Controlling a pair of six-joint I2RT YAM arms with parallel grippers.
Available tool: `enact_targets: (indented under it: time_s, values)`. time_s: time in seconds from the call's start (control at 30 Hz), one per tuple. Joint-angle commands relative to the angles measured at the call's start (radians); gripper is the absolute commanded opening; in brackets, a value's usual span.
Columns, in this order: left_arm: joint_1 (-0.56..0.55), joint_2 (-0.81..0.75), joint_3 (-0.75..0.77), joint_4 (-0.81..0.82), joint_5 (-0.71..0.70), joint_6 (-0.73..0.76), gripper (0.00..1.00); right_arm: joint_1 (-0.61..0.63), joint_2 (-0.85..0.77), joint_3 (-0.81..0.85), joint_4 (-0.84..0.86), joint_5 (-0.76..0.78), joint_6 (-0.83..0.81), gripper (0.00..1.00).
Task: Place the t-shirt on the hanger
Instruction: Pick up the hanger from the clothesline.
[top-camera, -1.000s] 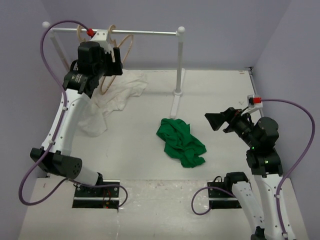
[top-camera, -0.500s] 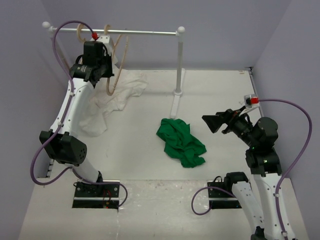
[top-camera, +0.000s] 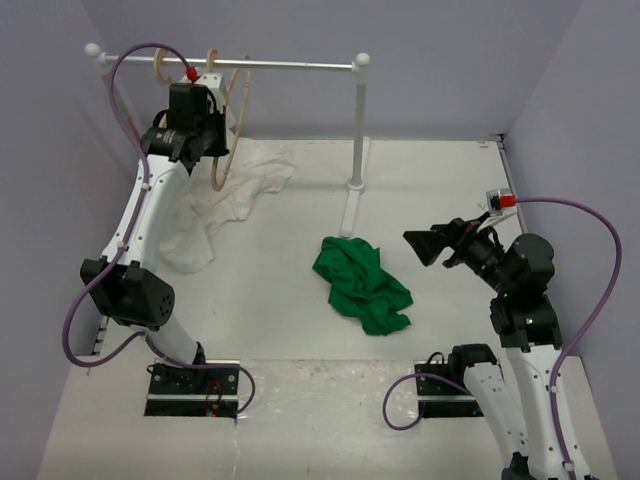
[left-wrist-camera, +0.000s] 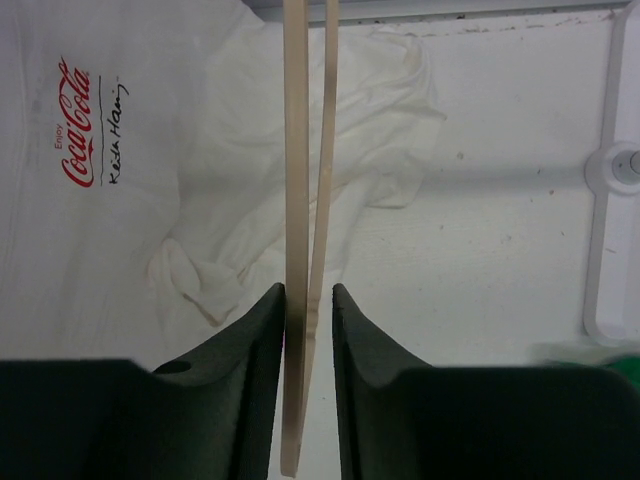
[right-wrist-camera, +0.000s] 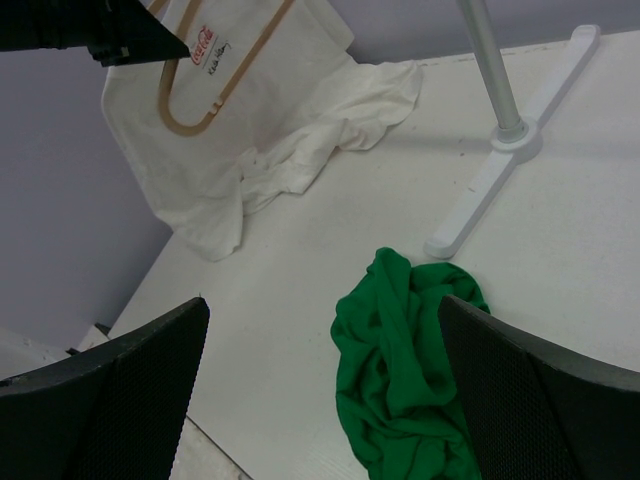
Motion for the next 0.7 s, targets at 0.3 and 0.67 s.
enact_targets:
  time_s: [0.3, 0.67]
  values:
    - [0.005, 0.001, 0.029, -0.038, 0.023, 0.005, 0.0, -0.003, -0.011, -0.001, 0.032, 0.003, -0.019, 0.99]
    - [-0.003, -0.191, -0.039, 0.088, 0.11, -0.033, 0.0, -0.002, 0.07, -0.113, 0.32, 0.008, 0.113, 0.99]
